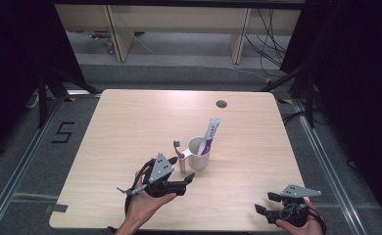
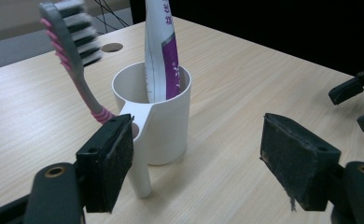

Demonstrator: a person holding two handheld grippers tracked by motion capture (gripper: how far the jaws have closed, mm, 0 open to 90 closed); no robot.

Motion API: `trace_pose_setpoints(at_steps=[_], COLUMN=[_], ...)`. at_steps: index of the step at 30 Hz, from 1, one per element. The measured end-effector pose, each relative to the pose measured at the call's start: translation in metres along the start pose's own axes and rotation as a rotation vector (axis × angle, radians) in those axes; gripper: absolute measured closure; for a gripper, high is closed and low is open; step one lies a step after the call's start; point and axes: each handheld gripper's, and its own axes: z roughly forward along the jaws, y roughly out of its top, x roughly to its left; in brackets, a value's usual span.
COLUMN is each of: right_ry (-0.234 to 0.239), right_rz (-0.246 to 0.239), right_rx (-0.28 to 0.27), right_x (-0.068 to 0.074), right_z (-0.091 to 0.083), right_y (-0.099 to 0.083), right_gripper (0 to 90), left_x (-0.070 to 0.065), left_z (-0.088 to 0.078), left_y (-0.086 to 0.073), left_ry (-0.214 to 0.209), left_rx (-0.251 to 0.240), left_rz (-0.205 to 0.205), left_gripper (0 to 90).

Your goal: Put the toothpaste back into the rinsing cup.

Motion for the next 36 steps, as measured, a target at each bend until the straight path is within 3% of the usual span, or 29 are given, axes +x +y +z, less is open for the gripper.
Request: trace_pose_setpoints(at_steps=[12, 15, 20, 23, 36], right_ry=[-0.004, 0.005, -0.012, -0.020, -0.005], right_rz=[-0.020, 0.002, -0.027, -0.049, -0.045], right_rx=[-0.005, 0.003, 0.002, -0.002, -0.009], right_x=[-0.001, 0.000, -0.001, -0.001, 0.000], right_z=[0.001, 0.000, 0.000, 0.000, 0.001], right_y=[0.000, 0.000, 0.001, 0.001, 0.001], right_gripper=[27.5, 27.6, 27.6, 27.6, 26.5], left_x=[0.004, 0.005, 0.006, 0.007, 0.008], left_z=[-0.014, -0.016, -0.019, -0.022, -0.031], left_y=[-0.014, -0.018, -0.028, -0.038, -0.060], left_ry=[-0.004, 0.002, -0.005, -0.003, -0.012], left_rx=[0.011, 0.019, 0.017, 0.040, 0.094], left_rz=[-0.004, -0.004, -0.012, -0.010, -0.006], left_gripper=[23.1, 22.3, 20.0, 19.3, 16.8])
